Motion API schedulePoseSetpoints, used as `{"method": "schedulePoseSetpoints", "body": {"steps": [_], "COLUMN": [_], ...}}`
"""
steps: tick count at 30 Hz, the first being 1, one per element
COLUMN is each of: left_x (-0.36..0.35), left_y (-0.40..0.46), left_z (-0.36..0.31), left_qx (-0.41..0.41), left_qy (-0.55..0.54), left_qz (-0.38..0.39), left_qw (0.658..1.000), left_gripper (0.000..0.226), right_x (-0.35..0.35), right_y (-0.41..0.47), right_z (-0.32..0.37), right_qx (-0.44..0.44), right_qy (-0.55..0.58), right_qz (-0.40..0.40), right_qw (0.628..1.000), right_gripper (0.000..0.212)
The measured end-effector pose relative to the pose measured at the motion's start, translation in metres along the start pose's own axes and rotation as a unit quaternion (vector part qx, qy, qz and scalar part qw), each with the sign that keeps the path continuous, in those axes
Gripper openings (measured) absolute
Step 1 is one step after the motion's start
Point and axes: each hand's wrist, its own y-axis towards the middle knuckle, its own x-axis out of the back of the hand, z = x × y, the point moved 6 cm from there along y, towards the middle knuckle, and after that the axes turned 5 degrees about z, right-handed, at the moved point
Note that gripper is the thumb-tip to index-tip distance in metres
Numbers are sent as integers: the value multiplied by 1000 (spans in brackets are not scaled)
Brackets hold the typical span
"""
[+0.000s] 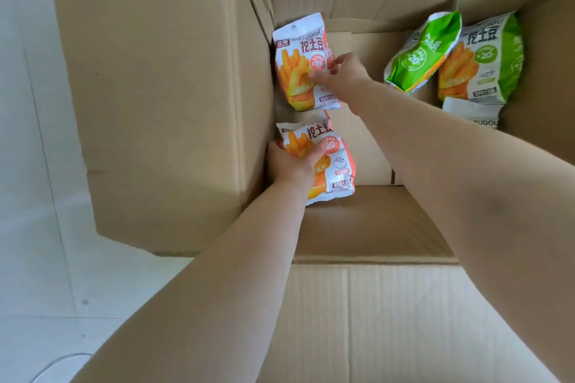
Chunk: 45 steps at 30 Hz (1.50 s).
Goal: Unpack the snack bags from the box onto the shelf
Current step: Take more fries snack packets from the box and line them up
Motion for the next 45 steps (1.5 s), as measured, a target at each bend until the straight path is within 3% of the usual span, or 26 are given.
{"method": "schedulePoseSetpoints", "body": {"steps": [8, 14, 18, 22, 26, 30, 33, 38, 43, 45], "left_x": [1, 7, 14, 29, 57, 101, 140, 210, 294, 336], "left_y": [-2, -21, -51, -110, -205, -310, -384, -466, -512, -521], "left_z": [2, -18, -40, -78, -134, -194, -230, -261, -284, -290], "left_qx": [-4, -15, -35, -79, -128, -189, -233, -288, -335, -359], "left_qy": [9, 24, 34, 37, -13, -27, -31, -51, -79, -90], "left_qz": [12, 18, 19, 23, 45, 80, 79, 67, 68, 70], "left_qw": [1000, 999, 999, 996, 991, 978, 969, 954, 936, 926], "left_gripper": [68, 63, 58, 60, 55, 55, 64, 55, 66, 68], "right_x": [13, 63, 107, 159, 193, 201, 201, 193, 146, 118], "right_y": [-2, -42, -98, -181, -284, -395, -470, -565, -636, -655], "right_z": [2, 11, 26, 25, 35, 82, 130, 205, 275, 298], "right_qx": [-2, 69, 138, 131, 93, 93, 117, 148, 185, 204], "right_qy": [-76, -62, -86, 45, 174, 207, 218, 225, 210, 216], "right_qz": [-26, -74, -112, -135, -74, 39, 77, 90, 53, 20], "right_qw": [997, 993, 980, 981, 978, 973, 966, 959, 959, 955], "right_gripper": [51, 54, 44, 48, 44, 55, 41, 30, 66, 46]}}
